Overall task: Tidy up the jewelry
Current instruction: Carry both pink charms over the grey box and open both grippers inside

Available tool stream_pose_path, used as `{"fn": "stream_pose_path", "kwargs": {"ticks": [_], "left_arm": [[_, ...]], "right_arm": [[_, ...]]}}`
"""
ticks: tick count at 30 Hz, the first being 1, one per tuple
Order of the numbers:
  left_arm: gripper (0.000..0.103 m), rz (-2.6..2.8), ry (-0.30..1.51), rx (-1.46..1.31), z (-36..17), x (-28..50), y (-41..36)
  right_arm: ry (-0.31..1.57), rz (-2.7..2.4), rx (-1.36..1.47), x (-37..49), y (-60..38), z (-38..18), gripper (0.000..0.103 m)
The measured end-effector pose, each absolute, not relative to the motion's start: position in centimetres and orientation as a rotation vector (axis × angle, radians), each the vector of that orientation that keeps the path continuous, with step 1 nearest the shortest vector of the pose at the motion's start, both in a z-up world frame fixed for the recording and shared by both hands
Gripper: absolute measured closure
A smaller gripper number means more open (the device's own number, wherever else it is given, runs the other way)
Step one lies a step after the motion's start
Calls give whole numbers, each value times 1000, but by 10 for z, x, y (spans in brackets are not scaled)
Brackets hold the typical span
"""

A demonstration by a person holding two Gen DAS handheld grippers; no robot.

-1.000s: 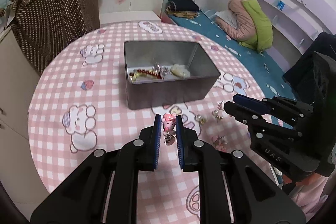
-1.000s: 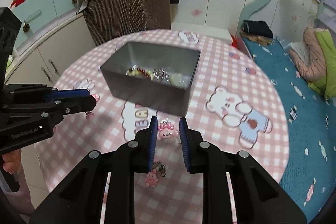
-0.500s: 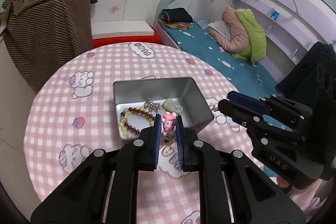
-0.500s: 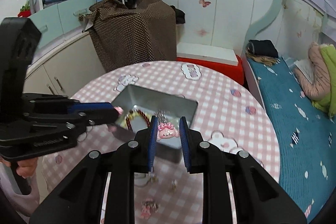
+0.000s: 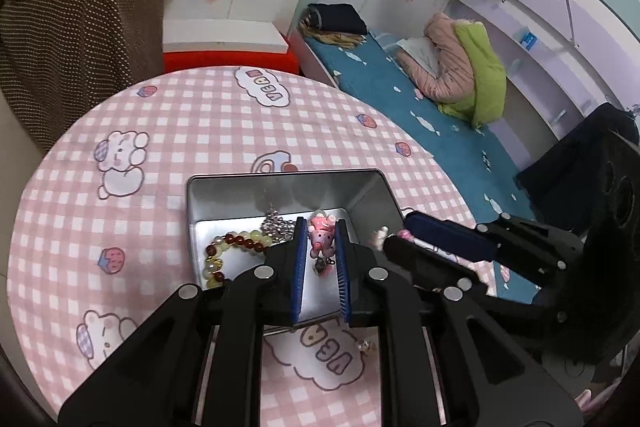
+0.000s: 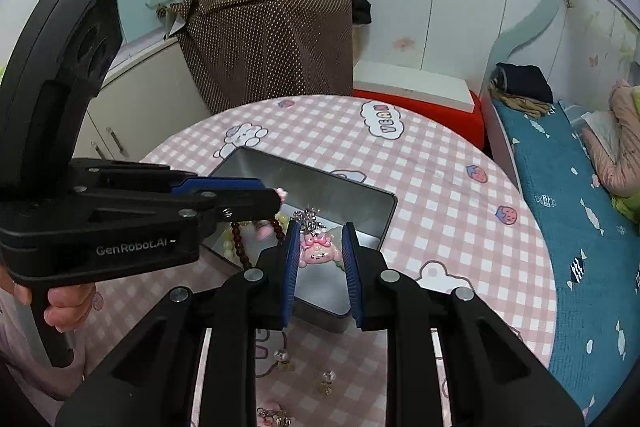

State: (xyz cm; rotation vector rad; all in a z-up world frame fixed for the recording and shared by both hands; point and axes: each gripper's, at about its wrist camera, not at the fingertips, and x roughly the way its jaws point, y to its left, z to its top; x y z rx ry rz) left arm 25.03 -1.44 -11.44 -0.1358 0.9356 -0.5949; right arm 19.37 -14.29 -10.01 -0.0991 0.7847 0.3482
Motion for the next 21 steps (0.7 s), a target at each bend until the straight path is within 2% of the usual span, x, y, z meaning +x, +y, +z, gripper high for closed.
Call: {"fn": "stream_pose_path", "kwargs": {"ticks": [4,6,19,20,21], "left_arm": [[89,-612,946,-140,-116,252,-19],[89,-621,954,-143,-118,253,-21],[88,-644,1034,-70,-134,258,-60],[87,-639,1038,-69,-135,259,-60],[81,-638,1042,-67,-135,259,-61]], "right_arm": [[778,329,-75,192,-151,-99,80],[760,322,-55,189,-159,-94,65],[727,179,7,182,-207,-92,64],[730,179,9,182,-208,-93,63],[732,176,6,181,-207,-93,63]]}}
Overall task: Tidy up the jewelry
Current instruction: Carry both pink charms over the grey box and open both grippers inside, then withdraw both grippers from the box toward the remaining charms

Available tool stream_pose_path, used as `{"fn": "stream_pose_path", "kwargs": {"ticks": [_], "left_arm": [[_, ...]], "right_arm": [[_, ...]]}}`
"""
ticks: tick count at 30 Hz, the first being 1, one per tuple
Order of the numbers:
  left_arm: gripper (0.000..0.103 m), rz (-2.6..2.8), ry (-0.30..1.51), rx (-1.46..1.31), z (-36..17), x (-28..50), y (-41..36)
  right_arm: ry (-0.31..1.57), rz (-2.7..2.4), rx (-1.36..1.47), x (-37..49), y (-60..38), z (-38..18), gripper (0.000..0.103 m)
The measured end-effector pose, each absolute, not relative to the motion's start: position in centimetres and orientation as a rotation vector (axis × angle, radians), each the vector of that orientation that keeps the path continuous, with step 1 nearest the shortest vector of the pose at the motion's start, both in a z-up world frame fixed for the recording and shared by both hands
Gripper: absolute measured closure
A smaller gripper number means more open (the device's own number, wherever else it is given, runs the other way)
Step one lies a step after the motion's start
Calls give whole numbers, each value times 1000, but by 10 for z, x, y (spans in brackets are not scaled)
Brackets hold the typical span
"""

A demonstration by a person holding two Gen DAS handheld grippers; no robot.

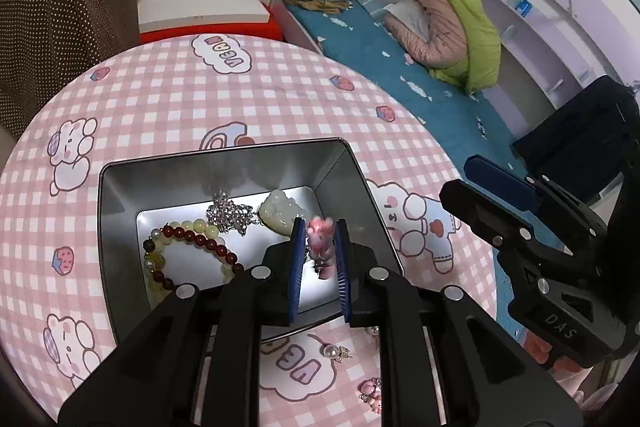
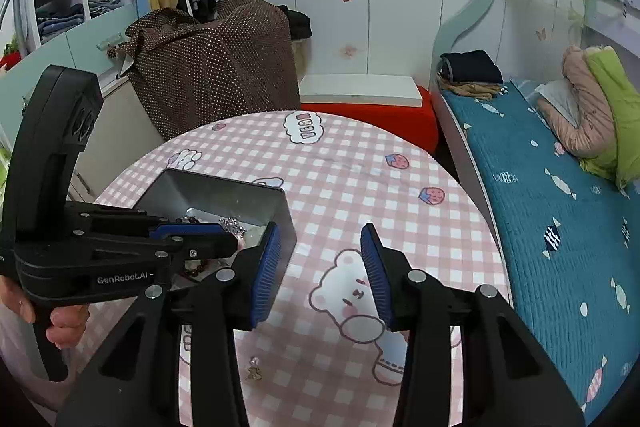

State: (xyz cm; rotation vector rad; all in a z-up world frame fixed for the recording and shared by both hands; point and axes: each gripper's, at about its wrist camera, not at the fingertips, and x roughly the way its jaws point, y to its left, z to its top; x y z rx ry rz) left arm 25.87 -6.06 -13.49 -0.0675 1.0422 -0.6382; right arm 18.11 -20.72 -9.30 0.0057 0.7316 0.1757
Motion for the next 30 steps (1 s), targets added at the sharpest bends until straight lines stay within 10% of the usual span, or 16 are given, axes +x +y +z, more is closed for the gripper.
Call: {"fn": "stream_pose_path", "kwargs": {"ticks": [19,30], "left_arm": [[69,-542,1041,-30,-128,244,-53],[32,-480,961,-12,-105,203,-33]], "right_arm": [[715,165,10,164,-205,-84,57],[679,127,6,129,-206,-73,27]]}}
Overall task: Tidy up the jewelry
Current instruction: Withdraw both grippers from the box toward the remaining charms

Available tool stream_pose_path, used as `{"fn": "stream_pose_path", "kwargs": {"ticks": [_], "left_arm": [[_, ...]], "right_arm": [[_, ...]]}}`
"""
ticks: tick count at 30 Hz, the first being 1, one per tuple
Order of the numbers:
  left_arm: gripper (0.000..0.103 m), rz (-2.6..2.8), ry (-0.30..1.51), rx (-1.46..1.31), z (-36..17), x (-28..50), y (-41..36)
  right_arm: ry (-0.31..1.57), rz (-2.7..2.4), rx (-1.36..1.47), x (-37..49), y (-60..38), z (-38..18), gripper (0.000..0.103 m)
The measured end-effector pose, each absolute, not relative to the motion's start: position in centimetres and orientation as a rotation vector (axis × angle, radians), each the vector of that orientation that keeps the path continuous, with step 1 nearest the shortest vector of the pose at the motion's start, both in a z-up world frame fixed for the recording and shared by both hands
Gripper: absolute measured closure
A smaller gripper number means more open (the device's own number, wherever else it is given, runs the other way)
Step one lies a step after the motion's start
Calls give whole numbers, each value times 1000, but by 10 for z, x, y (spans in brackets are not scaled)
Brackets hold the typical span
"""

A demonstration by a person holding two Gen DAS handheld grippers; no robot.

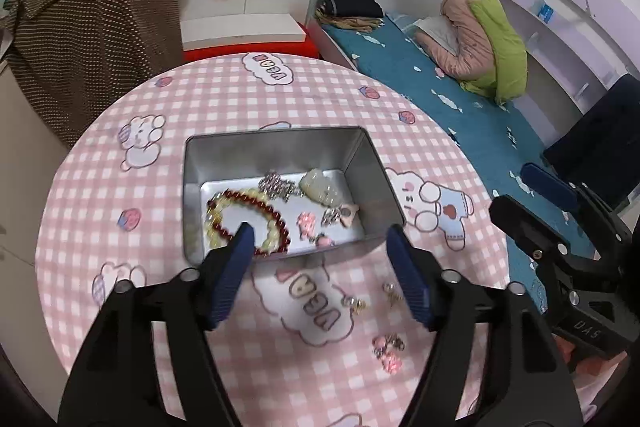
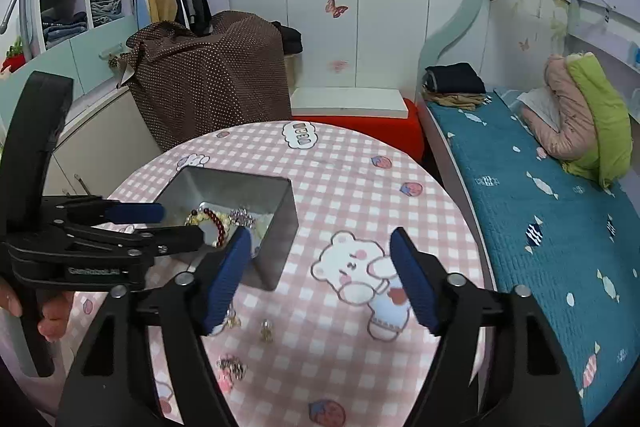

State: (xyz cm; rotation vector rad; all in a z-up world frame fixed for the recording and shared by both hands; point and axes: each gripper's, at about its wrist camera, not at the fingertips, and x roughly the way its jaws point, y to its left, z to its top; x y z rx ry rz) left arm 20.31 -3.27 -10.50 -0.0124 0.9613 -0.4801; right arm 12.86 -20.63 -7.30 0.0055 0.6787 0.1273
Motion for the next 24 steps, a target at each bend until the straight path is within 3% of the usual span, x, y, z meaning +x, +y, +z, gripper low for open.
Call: {"fn": "stream_pose_path", "kwargs": {"ticks": [5,18,19,24], "left_arm": [[23,-439,967,-6,-111,183,-18],[18,-364,1052,7,-153,143,17],[18,-361,1058,8,-156,141,19],[18,-346,1082,-1,-167,137,25]], "right_arm": [[707,120,-2,110,-204,-83,18],[856,192,4,77,-174,-134,19],[861,203,4,74,-171,-136,20],[919,268,0,72,-155,-152,52]]}}
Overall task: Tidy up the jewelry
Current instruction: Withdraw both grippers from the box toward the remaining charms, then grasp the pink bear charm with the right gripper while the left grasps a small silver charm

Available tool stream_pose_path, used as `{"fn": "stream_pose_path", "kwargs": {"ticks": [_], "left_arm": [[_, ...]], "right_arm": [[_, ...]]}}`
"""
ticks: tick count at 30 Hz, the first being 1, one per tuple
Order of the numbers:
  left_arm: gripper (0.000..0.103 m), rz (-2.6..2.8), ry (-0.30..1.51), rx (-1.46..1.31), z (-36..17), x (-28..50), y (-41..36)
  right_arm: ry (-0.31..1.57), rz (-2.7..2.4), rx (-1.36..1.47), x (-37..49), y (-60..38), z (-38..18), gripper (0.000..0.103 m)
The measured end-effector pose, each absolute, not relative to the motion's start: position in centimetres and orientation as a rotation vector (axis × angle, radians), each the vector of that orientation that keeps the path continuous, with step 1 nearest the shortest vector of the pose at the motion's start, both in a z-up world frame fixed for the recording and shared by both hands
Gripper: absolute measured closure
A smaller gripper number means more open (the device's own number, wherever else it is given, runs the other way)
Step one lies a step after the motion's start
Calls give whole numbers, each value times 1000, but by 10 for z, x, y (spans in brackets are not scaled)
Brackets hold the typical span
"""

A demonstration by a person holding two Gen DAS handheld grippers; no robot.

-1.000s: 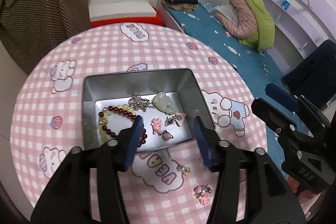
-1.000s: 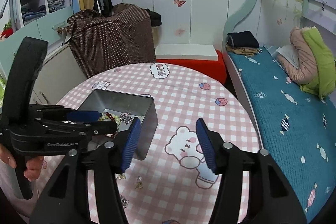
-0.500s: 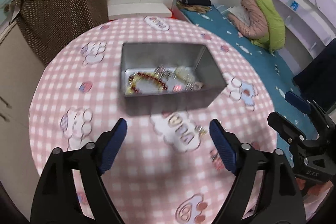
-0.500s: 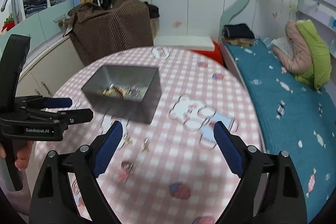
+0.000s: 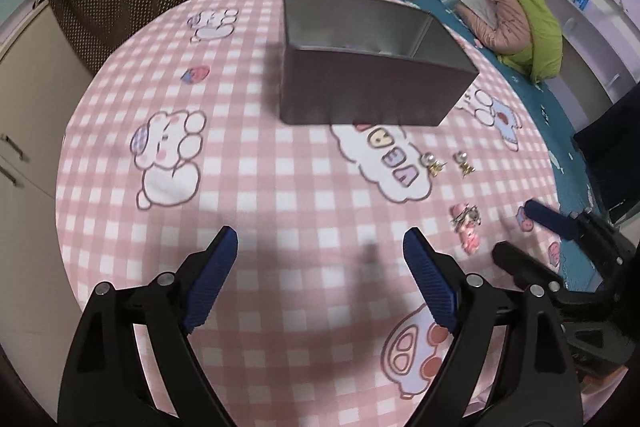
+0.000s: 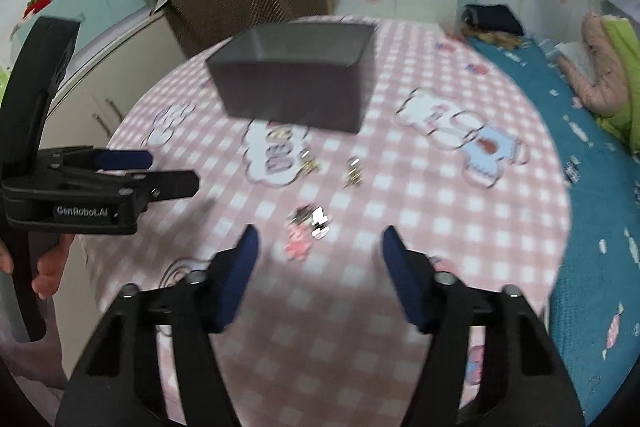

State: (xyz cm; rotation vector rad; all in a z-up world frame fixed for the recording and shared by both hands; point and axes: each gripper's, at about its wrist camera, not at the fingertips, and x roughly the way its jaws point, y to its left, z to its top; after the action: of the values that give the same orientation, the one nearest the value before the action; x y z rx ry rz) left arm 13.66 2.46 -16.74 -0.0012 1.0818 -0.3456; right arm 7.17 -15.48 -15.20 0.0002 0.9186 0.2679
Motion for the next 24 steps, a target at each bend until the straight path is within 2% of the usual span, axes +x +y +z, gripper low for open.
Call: {"fn": "stream_pose_path", "kwargs": {"ticks": [1,3,6,11,17,24], "left_arm": [[18,-344,1085,-2,-169,136,25],[18,-344,1089,-3,-171,135,26],[18,-348,1092,-2,-173,134,26],[18,-351,1099,-3,-175,134,23],[18,-380,1100,6,-175,134,11],[18,-447,1081,36,-170,133,-15]], "right_arm": [[930,279,-2,72,-151,-155,55],[938,287,-20,74,-144,-160,70],[953,319,-42,77,-138,-166,85],[940,325,-87,76,-134,-168,90],[926,308,-59,75,-143,-163,91],[832,237,2,67,-178,-132,91]]}}
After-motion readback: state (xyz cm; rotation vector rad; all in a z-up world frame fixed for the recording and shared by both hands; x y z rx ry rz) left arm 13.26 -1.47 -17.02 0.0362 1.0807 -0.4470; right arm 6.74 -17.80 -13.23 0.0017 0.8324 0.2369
